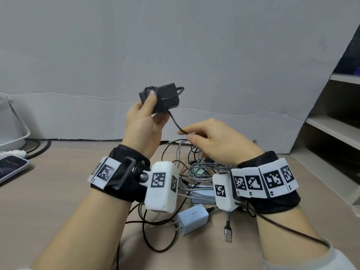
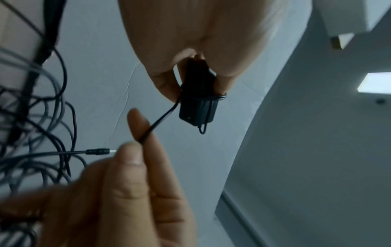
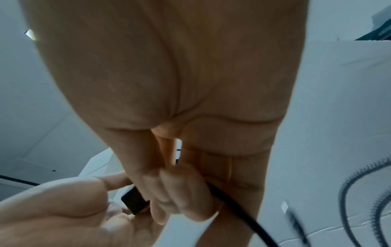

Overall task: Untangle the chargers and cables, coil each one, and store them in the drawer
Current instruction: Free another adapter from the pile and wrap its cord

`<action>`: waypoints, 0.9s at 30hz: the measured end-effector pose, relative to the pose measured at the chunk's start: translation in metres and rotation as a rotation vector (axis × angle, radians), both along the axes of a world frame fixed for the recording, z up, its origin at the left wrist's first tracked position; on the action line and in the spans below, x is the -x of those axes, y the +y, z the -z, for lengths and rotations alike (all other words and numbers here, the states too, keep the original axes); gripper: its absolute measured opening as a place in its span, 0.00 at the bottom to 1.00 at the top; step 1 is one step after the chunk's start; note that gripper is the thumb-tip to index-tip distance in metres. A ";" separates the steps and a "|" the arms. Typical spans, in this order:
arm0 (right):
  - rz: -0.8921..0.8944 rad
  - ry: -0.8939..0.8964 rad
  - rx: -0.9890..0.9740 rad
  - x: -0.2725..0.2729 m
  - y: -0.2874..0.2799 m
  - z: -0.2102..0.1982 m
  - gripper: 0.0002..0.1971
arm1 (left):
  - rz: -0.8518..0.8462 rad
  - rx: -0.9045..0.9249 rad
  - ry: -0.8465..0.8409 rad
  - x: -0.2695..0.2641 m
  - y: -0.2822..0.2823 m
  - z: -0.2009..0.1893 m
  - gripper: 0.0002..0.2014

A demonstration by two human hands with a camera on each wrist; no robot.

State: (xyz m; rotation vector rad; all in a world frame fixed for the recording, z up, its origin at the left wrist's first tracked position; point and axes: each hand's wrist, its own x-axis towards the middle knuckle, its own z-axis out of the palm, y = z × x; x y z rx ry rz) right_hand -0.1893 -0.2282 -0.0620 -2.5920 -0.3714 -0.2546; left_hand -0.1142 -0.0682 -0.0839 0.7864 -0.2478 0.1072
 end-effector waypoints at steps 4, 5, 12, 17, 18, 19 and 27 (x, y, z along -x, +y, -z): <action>-0.036 0.023 0.011 0.003 0.006 0.000 0.14 | -0.112 -0.250 -0.067 0.005 -0.006 0.007 0.17; -0.058 0.025 0.022 0.005 0.008 -0.001 0.13 | -0.115 -0.298 -0.079 0.006 -0.007 0.007 0.16; -0.111 -0.065 -0.133 0.008 0.010 -0.004 0.11 | -0.100 -0.596 -0.146 0.009 -0.003 0.011 0.17; -0.002 -0.255 -0.209 0.004 -0.012 -0.010 0.14 | 0.009 -0.735 -0.165 0.005 0.006 0.011 0.17; 0.028 -0.296 -0.208 0.002 -0.016 -0.010 0.13 | 0.042 -0.752 -0.161 0.005 0.008 0.010 0.16; 0.054 -0.335 -0.206 0.001 -0.019 -0.010 0.11 | 0.079 -0.769 -0.159 0.005 0.009 0.010 0.16; 0.104 -0.362 -0.179 -0.007 -0.029 -0.006 0.10 | 0.404 -0.697 -0.123 0.010 0.010 0.008 0.17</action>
